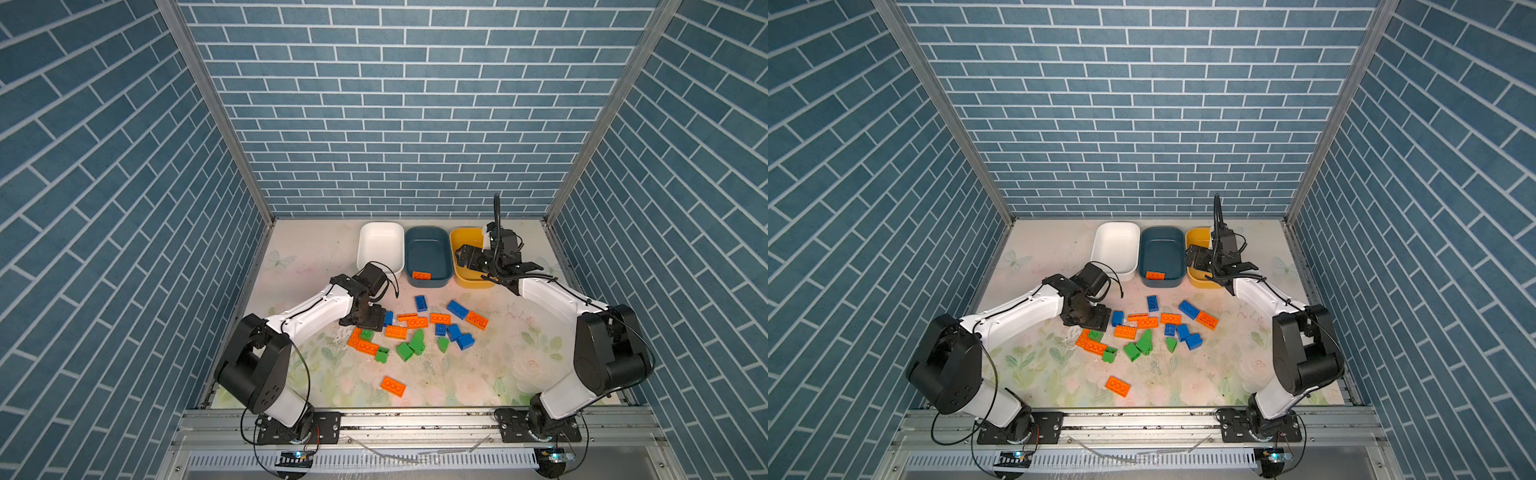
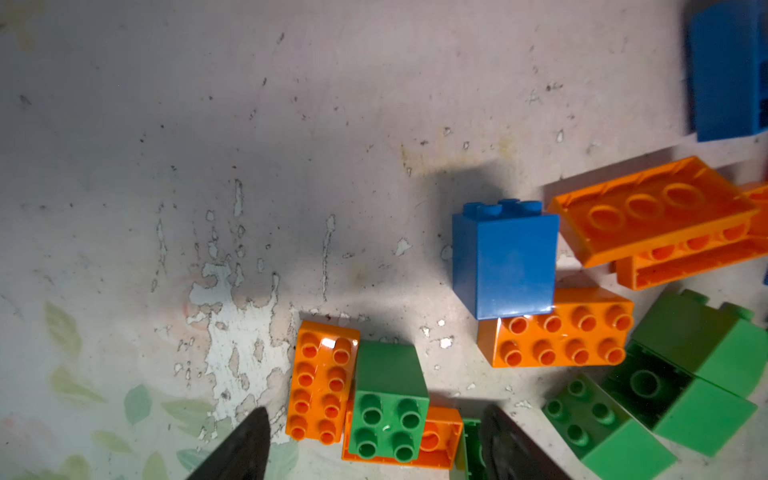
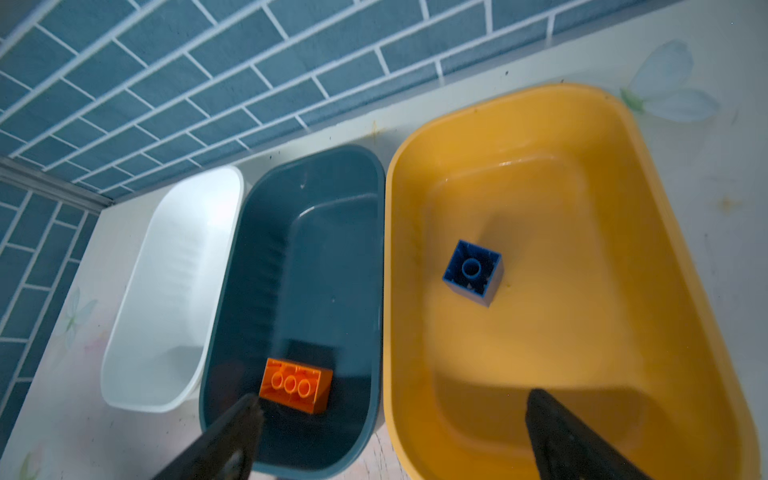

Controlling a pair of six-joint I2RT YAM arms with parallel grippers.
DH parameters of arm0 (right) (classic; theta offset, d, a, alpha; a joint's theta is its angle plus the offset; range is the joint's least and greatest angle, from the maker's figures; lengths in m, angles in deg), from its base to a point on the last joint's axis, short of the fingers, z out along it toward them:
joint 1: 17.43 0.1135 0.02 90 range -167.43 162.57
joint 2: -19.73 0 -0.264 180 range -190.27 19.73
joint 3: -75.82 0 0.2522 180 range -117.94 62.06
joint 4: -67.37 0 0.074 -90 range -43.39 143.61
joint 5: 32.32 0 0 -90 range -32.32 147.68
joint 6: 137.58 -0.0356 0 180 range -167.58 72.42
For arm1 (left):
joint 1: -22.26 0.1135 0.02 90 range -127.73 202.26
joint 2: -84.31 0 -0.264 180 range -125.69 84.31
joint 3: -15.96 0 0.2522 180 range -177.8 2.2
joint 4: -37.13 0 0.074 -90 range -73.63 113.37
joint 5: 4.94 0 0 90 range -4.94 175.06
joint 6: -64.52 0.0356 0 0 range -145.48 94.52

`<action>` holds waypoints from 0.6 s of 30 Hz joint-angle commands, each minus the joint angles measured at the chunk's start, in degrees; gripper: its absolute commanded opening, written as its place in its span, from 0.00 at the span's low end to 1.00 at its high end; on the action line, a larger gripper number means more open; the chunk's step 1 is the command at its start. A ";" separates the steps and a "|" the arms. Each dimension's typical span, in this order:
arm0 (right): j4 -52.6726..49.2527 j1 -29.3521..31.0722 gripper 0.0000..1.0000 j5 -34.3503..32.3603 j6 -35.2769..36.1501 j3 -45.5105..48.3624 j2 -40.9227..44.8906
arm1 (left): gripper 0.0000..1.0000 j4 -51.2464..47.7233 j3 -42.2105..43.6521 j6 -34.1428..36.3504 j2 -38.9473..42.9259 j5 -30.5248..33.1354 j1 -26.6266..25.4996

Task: Sort the legos into containers by color
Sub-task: 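Lift the right gripper over the yellow tub while the left reaches toward bricks, then close the left gripper on a green brick in the pile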

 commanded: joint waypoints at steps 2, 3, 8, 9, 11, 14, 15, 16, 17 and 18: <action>4.62 -0.07 0.99 -3.80 -2.23 1.62 0.25 | 0.73 -0.61 0.72 -1.20 -1.35 -0.08 -0.39; 4.57 -0.02 0.99 -3.93 -2.14 1.67 0.25 | 0.71 -0.60 0.65 -0.91 -1.75 -0.45 -0.66; 4.22 -0.04 0.99 -5.64 -2.27 1.95 0.12 | 0.62 -0.68 0.47 0.34 -3.75 -0.61 -1.74; 4.29 -0.02 0.99 -5.66 -2.29 1.98 0.08 | 0.61 -0.75 0.42 0.41 -4.27 -0.48 -1.74; 4.29 -0.02 0.99 -5.79 -2.30 1.84 -0.06 | 0.58 -0.86 0.29 0.70 -5.35 -0.67 -1.83; 4.26 -0.02 0.99 -6.14 -2.22 1.56 -0.36 | 0.50 -1.10 -0.04 1.29 -6.49 -0.89 -2.18; 4.17 -0.02 0.99 -6.18 -2.21 1.49 -0.49 | 0.46 -1.42 -0.30 1.48 -6.60 -0.43 -2.32; 4.21 -0.02 0.99 -6.41 -2.19 1.37 -0.62 | 0.43 -1.68 -0.45 1.56 -6.63 -0.03 -2.41; 4.15 -0.02 0.99 -6.62 -2.21 1.29 -0.69 | 0.39 -1.87 -0.57 1.56 -6.40 0.36 -2.49; 4.27 -0.06 0.98 -6.79 -2.21 1.29 -0.67 | 0.35 -2.00 -0.67 1.64 -6.05 0.45 -2.48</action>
